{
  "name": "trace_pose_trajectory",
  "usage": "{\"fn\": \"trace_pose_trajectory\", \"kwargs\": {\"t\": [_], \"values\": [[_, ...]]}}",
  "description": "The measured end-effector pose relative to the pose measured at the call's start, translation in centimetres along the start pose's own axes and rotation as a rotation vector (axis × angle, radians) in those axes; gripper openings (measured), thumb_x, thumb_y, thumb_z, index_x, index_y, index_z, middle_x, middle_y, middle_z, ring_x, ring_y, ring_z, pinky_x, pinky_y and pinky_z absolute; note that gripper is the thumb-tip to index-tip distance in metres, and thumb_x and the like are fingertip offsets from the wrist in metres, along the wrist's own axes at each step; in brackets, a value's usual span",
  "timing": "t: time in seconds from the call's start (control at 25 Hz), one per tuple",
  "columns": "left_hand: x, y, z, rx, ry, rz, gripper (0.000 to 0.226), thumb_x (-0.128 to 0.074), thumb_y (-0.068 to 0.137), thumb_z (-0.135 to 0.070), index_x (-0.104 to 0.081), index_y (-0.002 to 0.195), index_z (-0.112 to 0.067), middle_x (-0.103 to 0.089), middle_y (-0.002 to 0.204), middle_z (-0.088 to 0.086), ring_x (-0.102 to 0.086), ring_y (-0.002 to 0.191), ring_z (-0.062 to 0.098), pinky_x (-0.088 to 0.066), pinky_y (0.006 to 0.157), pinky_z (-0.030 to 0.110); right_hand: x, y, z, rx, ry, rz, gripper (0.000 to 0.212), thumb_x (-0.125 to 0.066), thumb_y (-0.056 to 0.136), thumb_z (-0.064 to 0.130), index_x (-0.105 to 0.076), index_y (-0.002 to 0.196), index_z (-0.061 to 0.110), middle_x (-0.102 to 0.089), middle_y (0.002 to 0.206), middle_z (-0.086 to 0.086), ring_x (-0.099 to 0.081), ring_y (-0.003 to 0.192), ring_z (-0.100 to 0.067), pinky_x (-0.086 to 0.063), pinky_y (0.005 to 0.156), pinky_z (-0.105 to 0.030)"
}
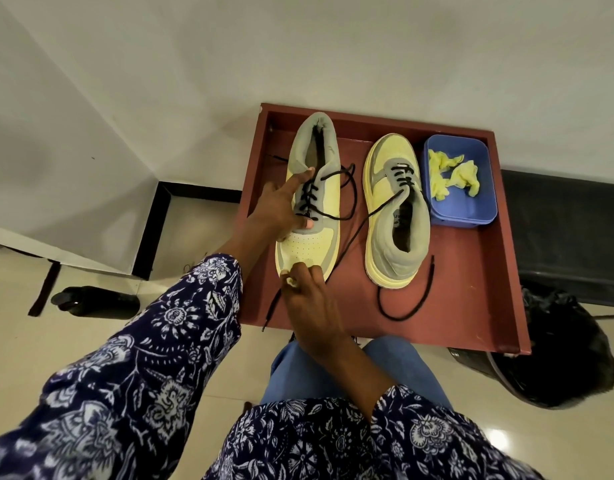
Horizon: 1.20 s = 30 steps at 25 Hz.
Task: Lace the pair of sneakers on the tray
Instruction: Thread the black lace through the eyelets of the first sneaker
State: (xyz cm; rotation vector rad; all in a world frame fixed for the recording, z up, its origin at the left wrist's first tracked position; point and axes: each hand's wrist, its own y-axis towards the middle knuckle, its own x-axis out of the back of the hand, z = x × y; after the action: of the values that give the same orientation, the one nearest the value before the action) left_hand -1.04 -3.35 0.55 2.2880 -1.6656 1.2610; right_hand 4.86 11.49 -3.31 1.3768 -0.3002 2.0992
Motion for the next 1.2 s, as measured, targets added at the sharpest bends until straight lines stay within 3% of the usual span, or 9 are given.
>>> {"fn": "trace_pose_trajectory", "kwargs": {"t": [0.16,0.32,0.4,0.52,0.64,0.76,0.84,1.08,1.2], "values": [[0.0,-0.2,0.0,-0.009,0.019,0.005,0.085,-0.071,0.079,-0.016,-0.02,0.141,-0.045,-0.03,0.136,0.013,-0.038,0.123,0.032,-0.042,0.098,0.042,-0.5,0.5,0.0,0.177,-0.114,0.145,0.014,-0.06,0.071,0.016,-0.072,0.064,0.011,-0.068,0.095,-0.003,-0.048,0.092,-0.019,-0.054,0.065,-0.025],[0.0,0.0,-0.1,-0.005,0.02,0.017,0.085,-0.07,0.079,-0.015,-0.02,0.141,-0.044,-0.03,0.136,0.012,-0.038,0.123,0.031,-0.042,0.097,0.039,-0.9,-0.9,-2.8,0.372,-0.201,0.152,0.024,-0.048,0.08,0.016,-0.07,0.073,0.009,-0.053,0.107,-0.005,-0.043,0.097,-0.023,-0.054,0.073,-0.03],[0.0,-0.1,-0.1,-0.008,0.028,0.014,0.085,-0.07,0.079,-0.015,-0.02,0.141,-0.044,-0.03,0.135,0.012,-0.039,0.122,0.032,-0.041,0.098,0.04,-1.3,-1.7,-4.5,0.356,-0.174,0.159,0.03,-0.041,0.087,0.018,-0.067,0.085,0.005,-0.049,0.112,-0.008,-0.047,0.099,-0.027,-0.055,0.075,-0.032],[-0.1,-0.2,-0.1,-0.021,0.053,-0.002,0.084,-0.07,0.08,-0.016,-0.02,0.142,-0.043,-0.031,0.135,0.013,-0.04,0.122,0.031,-0.039,0.1,0.04,-0.8,-2.4,-5.5,0.147,0.011,0.122,0.022,-0.047,0.092,0.017,-0.063,0.102,0.007,-0.054,0.107,-0.005,-0.053,0.093,-0.025,-0.047,0.074,-0.03],[-0.1,-0.3,-0.1,-0.021,0.05,-0.006,0.084,-0.07,0.08,-0.016,-0.02,0.142,-0.043,-0.031,0.134,0.013,-0.04,0.121,0.031,-0.039,0.1,0.039,0.1,-2.0,-5.3,-0.109,0.184,-0.026,0.026,-0.053,0.069,-0.007,-0.072,0.082,0.004,-0.063,0.091,-0.012,-0.048,0.088,-0.015,-0.032,0.075,-0.009],[-0.2,-0.2,-0.1,-0.02,0.055,-0.002,0.085,-0.07,0.08,-0.016,-0.019,0.142,-0.043,-0.03,0.136,0.013,-0.039,0.122,0.032,-0.039,0.1,0.04,0.1,-0.3,-6.0,-0.443,0.427,-0.189,0.026,-0.054,0.063,-0.019,-0.072,0.07,-0.001,-0.064,0.088,-0.016,-0.058,0.084,-0.015,-0.036,0.076,0.002],[-0.3,-0.2,-0.1,-0.013,0.058,-0.006,0.085,-0.071,0.079,-0.017,-0.02,0.141,-0.044,-0.03,0.136,0.013,-0.038,0.123,0.032,-0.04,0.1,0.041,0.3,0.6,-6.2,-0.555,0.476,-0.203,0.021,-0.06,0.068,-0.017,-0.072,0.07,-0.001,-0.065,0.088,-0.013,-0.06,0.082,-0.018,-0.037,0.074,0.002],[-0.4,-0.2,-0.2,-0.012,0.076,-0.021,0.085,-0.07,0.08,-0.016,-0.019,0.142,-0.043,-0.03,0.136,0.013,-0.039,0.122,0.032,-0.04,0.1,0.039,1.5,2.5,-6.1,-0.682,0.545,-0.212,0.014,-0.059,0.08,-0.003,-0.072,0.079,0.003,-0.065,0.098,-0.01,-0.049,0.081,-0.005,-0.03,0.072,0.007],[-0.5,-0.3,-0.2,-0.013,0.065,-0.029,0.085,-0.071,0.079,-0.015,-0.02,0.142,-0.043,-0.031,0.135,0.013,-0.04,0.121,0.031,-0.038,0.101,0.038,1.3,2.4,-5.5,-0.751,0.544,-0.178,0.013,-0.064,0.082,0.019,-0.067,0.077,0.007,-0.062,0.098,-0.006,-0.048,0.081,-0.007,-0.032,0.066,-0.008]]}}
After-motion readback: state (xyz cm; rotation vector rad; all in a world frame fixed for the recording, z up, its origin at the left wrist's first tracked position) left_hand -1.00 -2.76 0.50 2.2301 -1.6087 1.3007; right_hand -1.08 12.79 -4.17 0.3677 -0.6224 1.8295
